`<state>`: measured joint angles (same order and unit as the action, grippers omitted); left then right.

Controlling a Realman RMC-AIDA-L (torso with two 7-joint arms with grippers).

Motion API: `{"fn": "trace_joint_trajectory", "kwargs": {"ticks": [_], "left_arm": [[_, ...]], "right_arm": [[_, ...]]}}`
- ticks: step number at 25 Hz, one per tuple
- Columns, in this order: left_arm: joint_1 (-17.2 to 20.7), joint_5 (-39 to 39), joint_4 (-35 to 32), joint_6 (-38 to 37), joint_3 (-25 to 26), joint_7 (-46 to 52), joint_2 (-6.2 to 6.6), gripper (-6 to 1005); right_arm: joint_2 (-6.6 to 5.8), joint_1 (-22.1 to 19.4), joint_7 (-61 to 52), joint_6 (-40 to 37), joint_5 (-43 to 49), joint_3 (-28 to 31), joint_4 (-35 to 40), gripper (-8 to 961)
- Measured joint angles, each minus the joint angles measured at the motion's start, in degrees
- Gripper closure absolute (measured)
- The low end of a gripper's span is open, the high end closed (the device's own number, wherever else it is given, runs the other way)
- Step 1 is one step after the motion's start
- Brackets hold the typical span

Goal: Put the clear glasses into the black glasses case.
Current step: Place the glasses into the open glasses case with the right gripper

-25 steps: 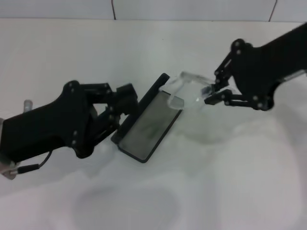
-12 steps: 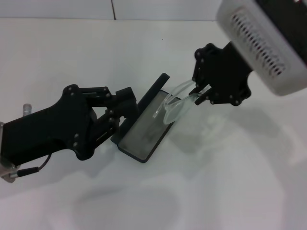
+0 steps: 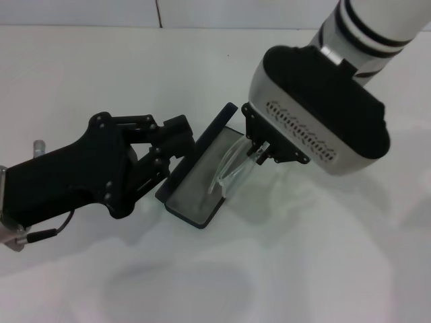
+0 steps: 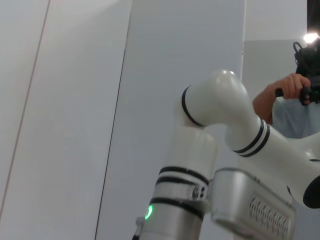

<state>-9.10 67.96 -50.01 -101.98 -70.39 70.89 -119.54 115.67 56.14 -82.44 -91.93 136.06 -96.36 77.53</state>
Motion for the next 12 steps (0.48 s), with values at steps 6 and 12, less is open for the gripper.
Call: {"fn": "trace_joint_trajectory", "kwargs": {"ticks": [6, 12], "left_arm": [[-0.1, -0.7, 0.1, 0.4, 0.0, 0.0, 0.00, 858], [-0.9, -0.7, 0.4, 0.6, 0.5, 0.0, 0.01, 858]], "right_arm": [[-0.05, 0.5, 1.7, 6.7, 1.8, -3.5, -3.3, 867], [0.19, 0.4, 1.7, 12.1, 2.6, -7.8, -6.0, 866]]}}
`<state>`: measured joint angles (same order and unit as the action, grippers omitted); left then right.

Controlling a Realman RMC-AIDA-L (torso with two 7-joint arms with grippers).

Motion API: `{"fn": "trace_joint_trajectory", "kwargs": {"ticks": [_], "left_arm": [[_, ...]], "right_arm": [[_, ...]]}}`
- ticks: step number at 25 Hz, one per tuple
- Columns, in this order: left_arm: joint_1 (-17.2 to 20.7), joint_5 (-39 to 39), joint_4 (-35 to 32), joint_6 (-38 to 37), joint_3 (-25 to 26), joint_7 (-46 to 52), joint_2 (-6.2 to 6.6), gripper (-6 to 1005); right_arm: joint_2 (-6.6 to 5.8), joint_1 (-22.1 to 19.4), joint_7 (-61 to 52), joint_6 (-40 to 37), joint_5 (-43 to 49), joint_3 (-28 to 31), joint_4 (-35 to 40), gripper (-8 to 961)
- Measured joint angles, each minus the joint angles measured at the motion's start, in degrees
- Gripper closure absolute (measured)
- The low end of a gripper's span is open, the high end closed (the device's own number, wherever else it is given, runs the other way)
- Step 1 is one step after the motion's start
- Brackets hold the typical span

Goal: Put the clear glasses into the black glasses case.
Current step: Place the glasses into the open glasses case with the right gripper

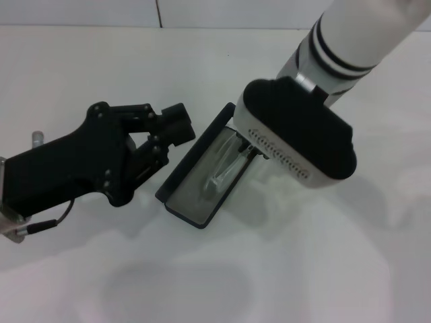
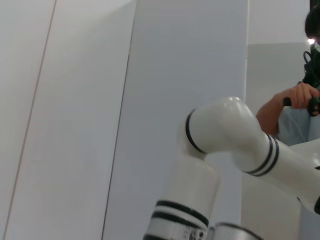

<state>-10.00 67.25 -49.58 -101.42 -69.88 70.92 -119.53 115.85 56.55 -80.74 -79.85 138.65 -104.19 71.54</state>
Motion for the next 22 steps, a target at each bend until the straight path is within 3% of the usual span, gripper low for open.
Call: {"fn": "trace_joint_trajectory", "kwargs": {"ticks": [6, 22], "left_arm": [[-0.3, 0.1, 0.1, 0.0, 0.7, 0.3, -0.02, 858], [-0.5, 0.0, 0.1, 0.0, 0.7, 0.1, -0.09, 857]], "right_arm": [[0.10, -0.3, 0.4, 5.6, -0.1, -4.5, -2.7, 865], [0.28, -0.4, 1.0, 9.5, -1.9, -5.7, -4.9, 864]]}}
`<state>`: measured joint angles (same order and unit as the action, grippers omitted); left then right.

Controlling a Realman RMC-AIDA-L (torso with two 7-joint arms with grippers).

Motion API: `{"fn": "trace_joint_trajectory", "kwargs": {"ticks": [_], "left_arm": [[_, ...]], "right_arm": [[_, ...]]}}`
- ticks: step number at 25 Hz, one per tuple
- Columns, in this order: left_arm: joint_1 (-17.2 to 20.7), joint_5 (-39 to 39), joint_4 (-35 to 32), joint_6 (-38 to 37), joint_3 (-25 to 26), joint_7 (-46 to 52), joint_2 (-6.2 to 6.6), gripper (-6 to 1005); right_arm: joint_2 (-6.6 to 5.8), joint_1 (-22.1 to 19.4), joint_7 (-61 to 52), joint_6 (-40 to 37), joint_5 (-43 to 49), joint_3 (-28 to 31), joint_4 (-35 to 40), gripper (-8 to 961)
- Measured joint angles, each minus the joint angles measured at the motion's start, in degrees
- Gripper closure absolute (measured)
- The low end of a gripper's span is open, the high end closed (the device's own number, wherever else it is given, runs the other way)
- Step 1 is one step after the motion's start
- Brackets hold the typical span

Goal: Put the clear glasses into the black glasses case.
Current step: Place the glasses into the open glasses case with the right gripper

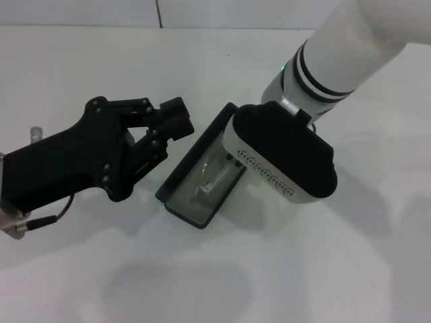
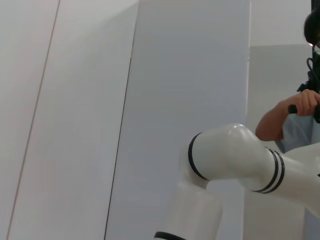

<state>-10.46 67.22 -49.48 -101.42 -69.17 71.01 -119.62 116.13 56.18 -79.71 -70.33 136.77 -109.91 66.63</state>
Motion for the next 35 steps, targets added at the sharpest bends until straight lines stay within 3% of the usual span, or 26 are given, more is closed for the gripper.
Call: {"fn": "trace_joint_trajectory", "kwargs": {"ticks": [24, 35], "left_arm": [[-0.6, 0.0, 0.1, 0.6, 0.0, -0.1, -0.09, 857], [-0.8, 0.1, 0.1, 0.7, 0.3, -0.1, -0.03, 857]], "right_arm": [[0.05, 0.6, -0.6, 2.5, -1.8, -1.6, -2.9, 861], [-0.13, 3.4, -3.4, 0.9, -1.3, -2.9, -4.6, 860]]}}
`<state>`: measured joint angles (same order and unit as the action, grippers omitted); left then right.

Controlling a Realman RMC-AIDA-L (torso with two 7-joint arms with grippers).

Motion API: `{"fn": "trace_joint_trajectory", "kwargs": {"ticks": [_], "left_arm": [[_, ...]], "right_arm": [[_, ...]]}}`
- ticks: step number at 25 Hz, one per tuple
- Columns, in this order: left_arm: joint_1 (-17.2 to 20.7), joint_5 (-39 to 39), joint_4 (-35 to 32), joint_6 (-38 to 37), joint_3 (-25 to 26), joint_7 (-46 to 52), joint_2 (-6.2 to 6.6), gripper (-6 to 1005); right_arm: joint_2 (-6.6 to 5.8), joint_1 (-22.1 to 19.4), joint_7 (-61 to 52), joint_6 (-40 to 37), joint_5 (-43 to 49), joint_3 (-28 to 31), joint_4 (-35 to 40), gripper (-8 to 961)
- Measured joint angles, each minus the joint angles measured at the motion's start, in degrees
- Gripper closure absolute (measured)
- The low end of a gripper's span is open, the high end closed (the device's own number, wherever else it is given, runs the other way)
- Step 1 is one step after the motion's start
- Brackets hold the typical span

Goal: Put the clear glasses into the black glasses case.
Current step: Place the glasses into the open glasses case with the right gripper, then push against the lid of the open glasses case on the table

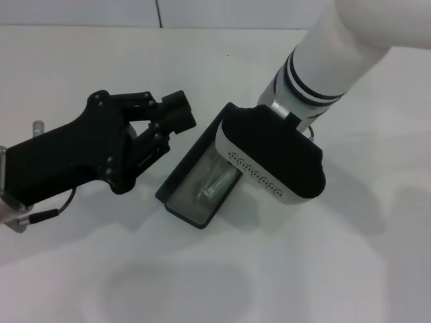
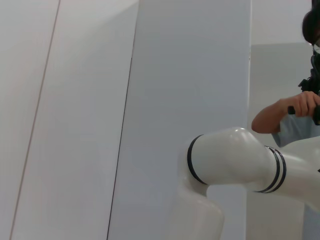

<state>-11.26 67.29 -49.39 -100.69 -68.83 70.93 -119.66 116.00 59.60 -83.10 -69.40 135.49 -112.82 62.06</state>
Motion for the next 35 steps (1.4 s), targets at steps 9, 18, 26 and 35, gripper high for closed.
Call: {"fn": "trace_joint_trajectory", "kwargs": {"ticks": [9, 18, 26, 35], "left_arm": [[-0.5, 0.0, 0.0, 0.1, 1.4, 0.1, 0.04, 857], [-0.7, 0.0, 0.0, 0.7, 1.4, 0.3, 0.04, 857], [-0.1, 0.0, 0.0, 0.7, 1.4, 0.4, 0.04, 857], [-0.1, -0.8, 0.0, 0.4, 4.4, 1.2, 0.04, 857]], "right_arm": [[-0.08, 0.7, -1.6, 0.3, 0.6, 0.0, -0.5, 854], [0.07, 0.8, -4.0, 2.8, -0.1, -1.1, -0.1, 757], [-0.03, -0.2, -3.8, 1.2, -2.1, 0.2, 2.9, 735], [-0.36, -10.2, -3.5, -1.9, -5.5, 7.7, 10.9, 734]]}}
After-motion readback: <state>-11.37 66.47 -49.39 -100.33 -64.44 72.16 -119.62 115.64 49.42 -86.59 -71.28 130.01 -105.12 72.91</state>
